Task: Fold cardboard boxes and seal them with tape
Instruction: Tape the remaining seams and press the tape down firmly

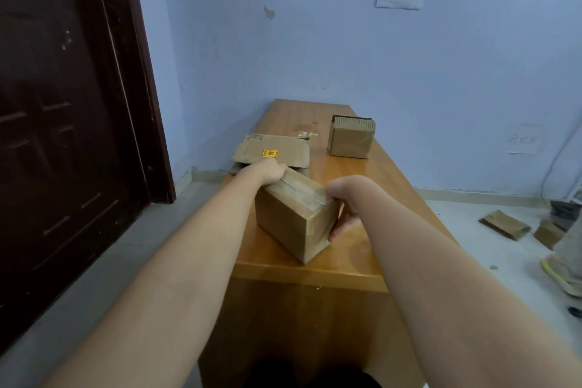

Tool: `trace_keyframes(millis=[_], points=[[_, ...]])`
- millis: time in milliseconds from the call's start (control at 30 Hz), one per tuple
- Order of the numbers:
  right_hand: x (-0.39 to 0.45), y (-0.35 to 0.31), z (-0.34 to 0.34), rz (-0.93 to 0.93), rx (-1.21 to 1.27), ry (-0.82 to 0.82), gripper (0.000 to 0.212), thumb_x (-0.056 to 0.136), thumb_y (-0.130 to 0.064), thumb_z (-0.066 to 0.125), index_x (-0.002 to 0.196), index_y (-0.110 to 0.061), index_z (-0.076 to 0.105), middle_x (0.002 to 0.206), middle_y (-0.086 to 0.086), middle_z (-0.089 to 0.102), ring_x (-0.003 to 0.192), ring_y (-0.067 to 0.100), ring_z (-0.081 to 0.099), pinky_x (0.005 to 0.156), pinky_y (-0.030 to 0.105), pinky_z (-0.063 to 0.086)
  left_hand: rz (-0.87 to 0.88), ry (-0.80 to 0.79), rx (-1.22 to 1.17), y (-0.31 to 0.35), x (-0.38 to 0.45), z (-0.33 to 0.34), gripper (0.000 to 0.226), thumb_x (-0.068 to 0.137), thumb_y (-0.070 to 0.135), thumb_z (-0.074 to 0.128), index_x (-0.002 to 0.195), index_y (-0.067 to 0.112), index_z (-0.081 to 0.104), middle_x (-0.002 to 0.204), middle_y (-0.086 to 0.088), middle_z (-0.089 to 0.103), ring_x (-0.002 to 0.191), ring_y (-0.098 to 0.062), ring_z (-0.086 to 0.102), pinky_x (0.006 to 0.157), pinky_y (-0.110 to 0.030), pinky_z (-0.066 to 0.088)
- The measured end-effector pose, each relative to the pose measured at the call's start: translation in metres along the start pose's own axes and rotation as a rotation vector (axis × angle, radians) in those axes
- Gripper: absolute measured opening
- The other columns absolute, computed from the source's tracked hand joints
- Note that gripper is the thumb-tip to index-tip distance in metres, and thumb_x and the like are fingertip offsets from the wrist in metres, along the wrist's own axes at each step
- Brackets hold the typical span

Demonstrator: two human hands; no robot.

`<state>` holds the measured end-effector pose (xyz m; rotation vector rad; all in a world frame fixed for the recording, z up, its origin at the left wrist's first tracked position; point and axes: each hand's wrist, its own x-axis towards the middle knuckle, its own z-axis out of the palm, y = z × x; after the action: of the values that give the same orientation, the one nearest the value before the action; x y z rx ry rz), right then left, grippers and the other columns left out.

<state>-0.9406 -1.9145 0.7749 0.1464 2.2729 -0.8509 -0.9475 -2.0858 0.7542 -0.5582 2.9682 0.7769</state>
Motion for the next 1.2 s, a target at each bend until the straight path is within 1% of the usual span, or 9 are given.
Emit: trace_keyframes(millis=[167,267,433,533,700,767,900,1000,1200], points=[[-0.015,-0.018,-0.019,-0.134,0.03,0.049,0.045,0.101,-0.022,0.04,0.137,0.003,0.034,0.135,0.027,0.043,0.105,0.047,0.06,0.052,0.046,0.058,-0.022,0.11,-0.165,0.011,-0.004,-0.029,0.061,0.1,0.045,0.026,0.145,0.006,0.032,0.15,-0.016,0.034,0.131,-0.034,0.04,0.11,-0.041,0.033],[-0.016,-0.028,-0.04,-0.225,-0.004,0.126,0.048,0.101,-0.023,0.041,0.143,-0.004,0.026,0.138,0.024,0.042,0.082,0.038,0.065,0.043,0.038,0.056,-0.043,0.142,-0.328,0.023,0.005,-0.044,0.075,0.085,0.056,0.031,0.141,0.007,0.037,0.137,-0.018,0.046,0.116,-0.037,0.052,0.099,-0.047,0.044],[-0.006,-0.032,-0.076,-0.337,0.018,0.317,0.025,0.097,-0.016,0.05,0.114,-0.002,0.038,0.108,0.024,0.052,0.074,0.035,0.062,0.074,0.045,0.058,-0.013,0.086,-0.495,0.061,0.009,-0.05,0.052,0.097,0.039,0.043,0.135,0.004,0.036,0.117,-0.017,0.054,0.1,-0.036,0.058,0.079,-0.045,0.054],[0.011,-0.027,-0.093,-0.385,0.074,0.398,0.028,0.092,-0.012,0.056,0.114,-0.002,0.041,0.109,0.022,0.054,0.09,0.039,0.064,0.064,0.046,0.058,0.038,0.1,-0.498,0.082,0.018,-0.043,0.058,0.096,0.04,0.047,0.138,0.002,0.033,0.108,-0.014,0.055,0.094,-0.032,0.06,0.073,-0.043,0.055],[0.054,-0.001,-0.11,-0.38,0.143,0.471,0.021,0.087,-0.012,0.062,0.091,-0.011,0.042,0.104,0.018,0.057,0.093,0.034,0.062,0.058,0.038,0.053,0.074,0.031,-0.448,0.096,0.042,-0.004,0.055,0.092,0.034,0.057,0.131,0.001,0.04,0.107,-0.01,0.056,0.093,-0.026,0.057,0.069,-0.037,0.052],[0.073,0.009,-0.115,-0.375,0.172,0.494,0.028,0.081,-0.012,0.067,0.098,-0.013,0.044,0.104,0.015,0.058,0.092,0.032,0.062,0.055,0.034,0.051,0.082,-0.021,-0.431,0.1,0.055,0.01,0.052,0.088,0.031,0.063,0.127,0.002,0.045,0.109,-0.011,0.059,0.093,-0.026,0.059,0.068,-0.037,0.052],[0.098,0.009,-0.138,-0.425,0.263,0.558,0.051,0.075,-0.01,0.071,0.115,-0.007,0.04,0.107,0.014,0.054,0.091,0.029,0.06,0.055,0.03,0.047,0.115,0.024,-0.506,0.118,0.083,0.012,0.049,0.077,0.021,0.074,0.117,0.001,0.053,0.104,-0.013,0.063,0.092,-0.027,0.062,0.079,-0.042,0.056],[0.111,0.002,-0.155,-0.543,0.357,0.641,0.046,0.079,-0.001,0.065,0.107,-0.013,0.03,0.102,0.009,0.047,0.089,0.024,0.051,0.056,0.024,0.04,0.131,0.117,-0.588,0.133,0.103,0.012,0.059,0.073,0.023,0.079,0.116,0.002,0.044,0.104,-0.007,0.055,0.1,-0.026,0.058,0.081,-0.038,0.052],[0.167,0.02,-0.142,-0.579,0.446,0.663,0.051,0.081,0.002,0.064,0.115,-0.015,0.03,0.103,0.003,0.048,0.085,0.018,0.052,0.06,0.024,0.046,0.07,0.131,-0.696,0.126,0.135,0.07,0.093,0.071,0.026,0.083,0.137,0.003,0.022,0.142,-0.012,0.04,0.128,-0.029,0.044,0.106,-0.044,0.038]])
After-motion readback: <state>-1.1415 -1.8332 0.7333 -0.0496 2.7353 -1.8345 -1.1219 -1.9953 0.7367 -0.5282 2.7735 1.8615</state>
